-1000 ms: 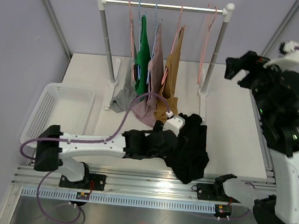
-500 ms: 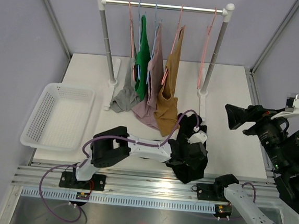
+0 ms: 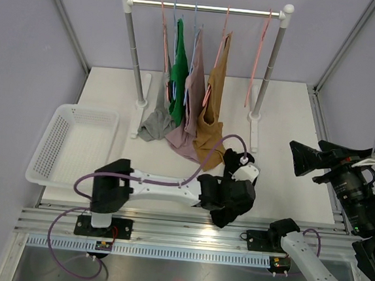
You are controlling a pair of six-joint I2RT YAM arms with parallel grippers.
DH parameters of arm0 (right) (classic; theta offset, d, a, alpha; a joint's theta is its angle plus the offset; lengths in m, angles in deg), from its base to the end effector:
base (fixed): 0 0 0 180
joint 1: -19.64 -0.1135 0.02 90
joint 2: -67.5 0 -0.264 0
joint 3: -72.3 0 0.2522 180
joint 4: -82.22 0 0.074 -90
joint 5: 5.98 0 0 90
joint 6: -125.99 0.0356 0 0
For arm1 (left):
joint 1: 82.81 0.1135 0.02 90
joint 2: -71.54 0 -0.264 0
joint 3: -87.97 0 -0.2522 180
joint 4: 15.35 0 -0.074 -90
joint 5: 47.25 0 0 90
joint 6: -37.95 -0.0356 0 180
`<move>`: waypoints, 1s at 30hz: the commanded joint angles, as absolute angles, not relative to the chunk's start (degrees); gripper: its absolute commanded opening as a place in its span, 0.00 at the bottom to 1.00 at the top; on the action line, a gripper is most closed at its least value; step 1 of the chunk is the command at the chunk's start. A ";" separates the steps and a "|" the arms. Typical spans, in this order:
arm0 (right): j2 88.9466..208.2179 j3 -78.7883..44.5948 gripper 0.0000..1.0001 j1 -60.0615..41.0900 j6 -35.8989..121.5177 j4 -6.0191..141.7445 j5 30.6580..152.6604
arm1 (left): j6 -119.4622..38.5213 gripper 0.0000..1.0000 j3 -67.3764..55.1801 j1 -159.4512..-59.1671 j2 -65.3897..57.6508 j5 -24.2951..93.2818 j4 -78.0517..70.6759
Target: Remove the tank top from the hanger
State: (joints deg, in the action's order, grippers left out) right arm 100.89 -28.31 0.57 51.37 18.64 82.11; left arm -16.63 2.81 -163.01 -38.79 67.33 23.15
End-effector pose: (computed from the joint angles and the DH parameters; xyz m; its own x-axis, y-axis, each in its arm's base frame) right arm 0.0066 0.0010 0.4983 -0.0204 0.2734 -0.9617 -0.3005 0.9157 0.2667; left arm 0.0856 -0.4087 0.2077 -0.6074 0.4202 -0.6741 0.6165 0.7845 -0.0665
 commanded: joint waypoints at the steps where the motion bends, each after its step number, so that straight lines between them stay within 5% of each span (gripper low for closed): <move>1: 101.60 -29.97 0.99 0.74 50.23 19.24 81.47 | -18.03 0.00 4.87 -163.58 -25.42 74.03 26.26; 19: 104.59 -31.82 1.00 0.66 49.88 20.73 79.18 | -1.43 0.00 13.13 -161.39 5.96 104.97 74.34; 25: 105.64 -30.67 0.99 0.74 51.29 22.93 81.46 | -11.33 0.00 10.42 -145.42 14.48 102.79 71.12; 30: 107.22 -29.97 0.99 0.74 51.90 24.25 82.96 | -25.21 0.00 6.37 -120.91 18.36 94.80 62.67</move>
